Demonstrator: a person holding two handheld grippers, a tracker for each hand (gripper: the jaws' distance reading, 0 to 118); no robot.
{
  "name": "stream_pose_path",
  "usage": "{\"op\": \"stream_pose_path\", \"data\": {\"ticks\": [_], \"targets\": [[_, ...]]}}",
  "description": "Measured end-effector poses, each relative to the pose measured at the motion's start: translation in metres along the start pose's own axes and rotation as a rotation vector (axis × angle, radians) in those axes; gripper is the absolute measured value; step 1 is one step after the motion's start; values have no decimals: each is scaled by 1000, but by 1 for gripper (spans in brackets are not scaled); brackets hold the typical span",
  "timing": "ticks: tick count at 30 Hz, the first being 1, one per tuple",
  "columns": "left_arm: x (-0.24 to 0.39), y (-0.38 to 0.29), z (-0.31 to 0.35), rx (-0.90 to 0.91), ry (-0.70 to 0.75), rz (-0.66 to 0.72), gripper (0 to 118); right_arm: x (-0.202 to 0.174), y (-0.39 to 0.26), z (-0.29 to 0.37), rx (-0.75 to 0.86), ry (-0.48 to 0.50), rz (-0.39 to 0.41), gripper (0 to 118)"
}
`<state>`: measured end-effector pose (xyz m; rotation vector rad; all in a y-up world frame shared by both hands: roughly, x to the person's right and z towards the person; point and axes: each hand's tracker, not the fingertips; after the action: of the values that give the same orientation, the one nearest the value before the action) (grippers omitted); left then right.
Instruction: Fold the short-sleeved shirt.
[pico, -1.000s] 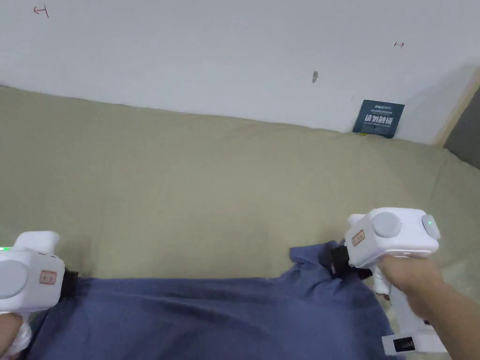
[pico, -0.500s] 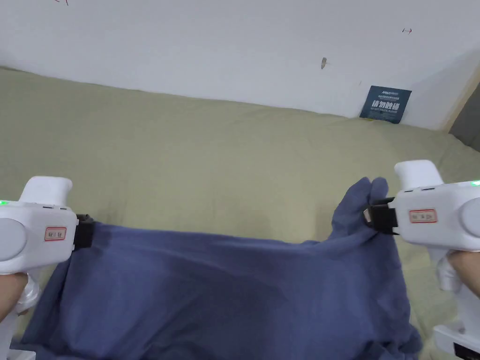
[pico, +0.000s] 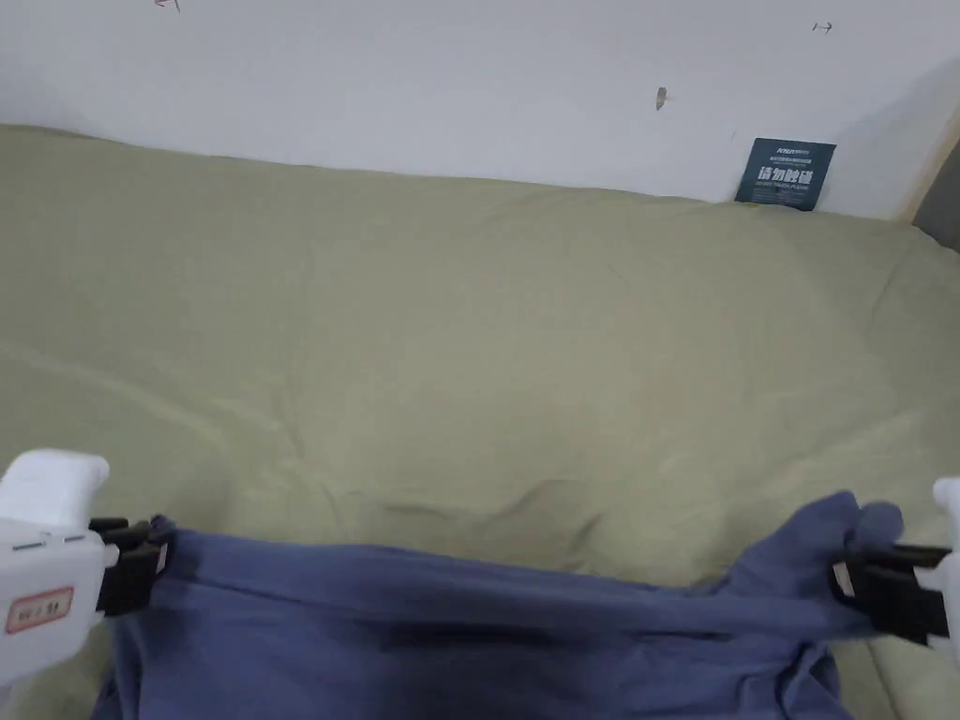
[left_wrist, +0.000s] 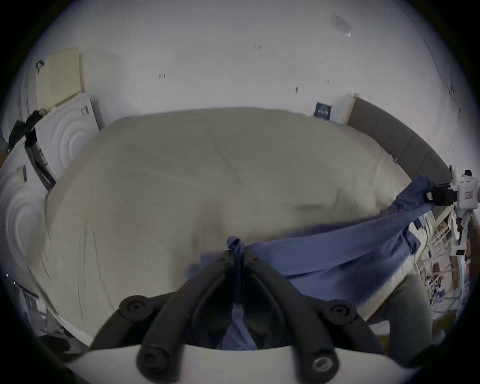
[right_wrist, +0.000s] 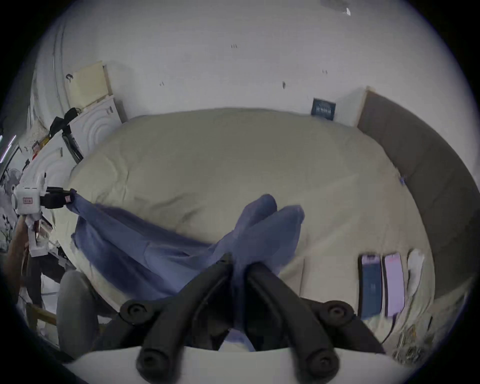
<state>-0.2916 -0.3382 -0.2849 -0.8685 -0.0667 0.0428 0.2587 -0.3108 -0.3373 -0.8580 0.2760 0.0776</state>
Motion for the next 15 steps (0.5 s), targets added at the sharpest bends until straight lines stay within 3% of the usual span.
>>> {"op": "stream_pose_path", "data": {"ticks": [4,11,13,15], "targets": [[3,-37,7,-45,-15,5,4,0,-40,3,-63,-10,-75,4],[-13,-76,-3,-104,-53,61,6,10,-84,-14,-120,-51,-117,4],[-18,-85,-11,-105,-67,96,16,12,-92,-23,-153,-52,-151,4],[-23,-90,-11,-63,-63,188,51,14,-95,-27,-181,-24,-203,11]]}}
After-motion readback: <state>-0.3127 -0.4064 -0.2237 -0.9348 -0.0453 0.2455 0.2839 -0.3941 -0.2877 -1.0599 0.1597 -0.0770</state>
